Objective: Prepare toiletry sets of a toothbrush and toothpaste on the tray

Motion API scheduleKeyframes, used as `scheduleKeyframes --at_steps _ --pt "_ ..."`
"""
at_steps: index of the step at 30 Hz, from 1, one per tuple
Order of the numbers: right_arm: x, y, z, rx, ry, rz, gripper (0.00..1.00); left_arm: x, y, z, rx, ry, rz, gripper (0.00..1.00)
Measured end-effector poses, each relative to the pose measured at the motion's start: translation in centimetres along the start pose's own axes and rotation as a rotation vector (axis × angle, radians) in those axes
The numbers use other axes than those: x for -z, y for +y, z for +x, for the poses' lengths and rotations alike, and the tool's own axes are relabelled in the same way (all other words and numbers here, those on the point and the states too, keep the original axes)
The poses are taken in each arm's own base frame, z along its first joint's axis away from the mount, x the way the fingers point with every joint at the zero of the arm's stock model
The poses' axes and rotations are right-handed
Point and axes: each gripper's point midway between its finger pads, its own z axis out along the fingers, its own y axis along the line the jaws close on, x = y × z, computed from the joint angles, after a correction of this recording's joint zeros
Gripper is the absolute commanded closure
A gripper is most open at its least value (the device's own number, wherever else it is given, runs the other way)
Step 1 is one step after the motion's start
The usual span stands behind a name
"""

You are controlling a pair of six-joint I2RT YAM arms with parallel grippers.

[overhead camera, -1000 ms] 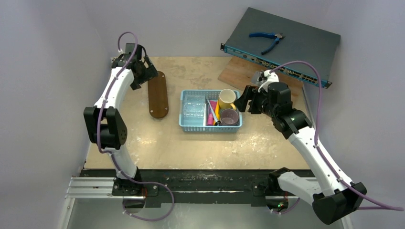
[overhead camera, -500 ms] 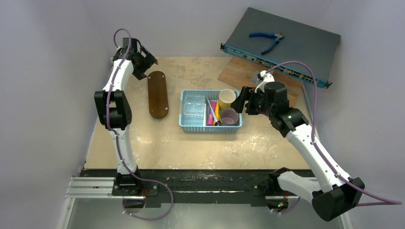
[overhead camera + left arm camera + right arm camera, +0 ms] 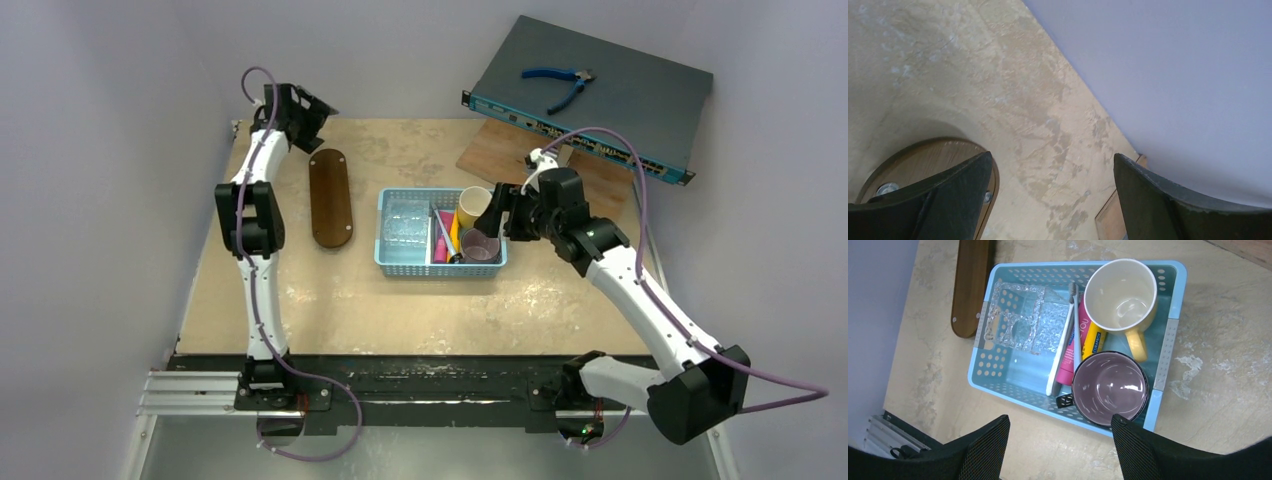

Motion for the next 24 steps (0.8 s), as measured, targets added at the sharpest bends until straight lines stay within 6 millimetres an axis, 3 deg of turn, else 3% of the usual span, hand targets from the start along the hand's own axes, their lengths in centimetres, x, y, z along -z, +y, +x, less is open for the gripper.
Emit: scheduleKeyframes --at_steps 5,11,24 --pt "-0.8 0.0 0.3 -0.004 0.024 0.005 0.23 -2.3 -0.1 -0.6 0.086 -0.026 0.047 0.1" --pt "-1.6 -0.1 0.6 -0.004 0.047 0.011 0.23 -4.6 1.7 -0.1 0.17 -0.03 0.023 0.12" --pt "-2.3 -0.1 1.0 -0.003 0.068 0.015 0.23 -4.8 2.0 0.0 0.183 -0.031 0.006 0.17"
